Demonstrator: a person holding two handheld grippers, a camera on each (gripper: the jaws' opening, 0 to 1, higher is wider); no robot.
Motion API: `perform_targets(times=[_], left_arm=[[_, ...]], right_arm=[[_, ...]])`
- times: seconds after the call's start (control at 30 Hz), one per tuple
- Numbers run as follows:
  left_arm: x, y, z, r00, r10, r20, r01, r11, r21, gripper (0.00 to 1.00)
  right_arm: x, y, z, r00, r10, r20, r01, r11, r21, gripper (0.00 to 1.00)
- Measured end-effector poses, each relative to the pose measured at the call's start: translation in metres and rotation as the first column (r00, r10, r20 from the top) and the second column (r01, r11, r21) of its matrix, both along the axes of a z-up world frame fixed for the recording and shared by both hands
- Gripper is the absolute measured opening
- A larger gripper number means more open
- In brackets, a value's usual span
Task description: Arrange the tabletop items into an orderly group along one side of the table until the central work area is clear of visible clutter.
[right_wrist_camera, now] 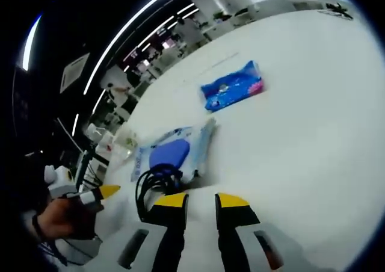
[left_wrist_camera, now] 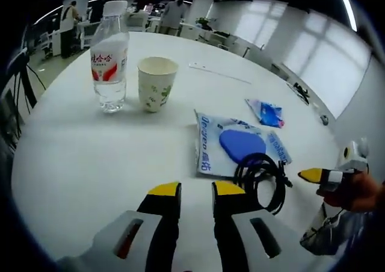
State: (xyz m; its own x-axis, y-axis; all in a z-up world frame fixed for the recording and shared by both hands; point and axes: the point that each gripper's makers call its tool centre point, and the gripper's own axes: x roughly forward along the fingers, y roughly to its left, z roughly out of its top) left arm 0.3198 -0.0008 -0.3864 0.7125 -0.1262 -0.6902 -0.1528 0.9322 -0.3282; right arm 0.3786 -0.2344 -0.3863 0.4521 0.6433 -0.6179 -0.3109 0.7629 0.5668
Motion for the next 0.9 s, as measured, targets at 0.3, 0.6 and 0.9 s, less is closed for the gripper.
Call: perform_targets(times=[0.3, 0.6, 0.9], left_arm=[[0.005, -0.005, 0.007, 1.0, -0.018, 0.019, 0.018, 1.0, -0.004, 0.18], [0.008, -0.011, 0.004, 0.999, -0.031, 0.023, 0.031, 0.999, -0.015, 0.19], [0.014, -0.014, 0.009, 0.989, -0.143, 0.05, 0.141, 0.989, 0.035, 0.29]], right_arm=[[0.0, 0.005, 0.005, 1.0, 0.012, 0.005, -0.012, 1.0, -0.006, 0.16], [-0.003, 0.009, 0.004, 0.999, 0.041, 0.009, -0.041, 0.999, -0.019, 0.16], [-0.005, 0.009, 0.002, 0.956, 0.281, 0.078, -0.266, 0.95, -0.166, 0.28]])
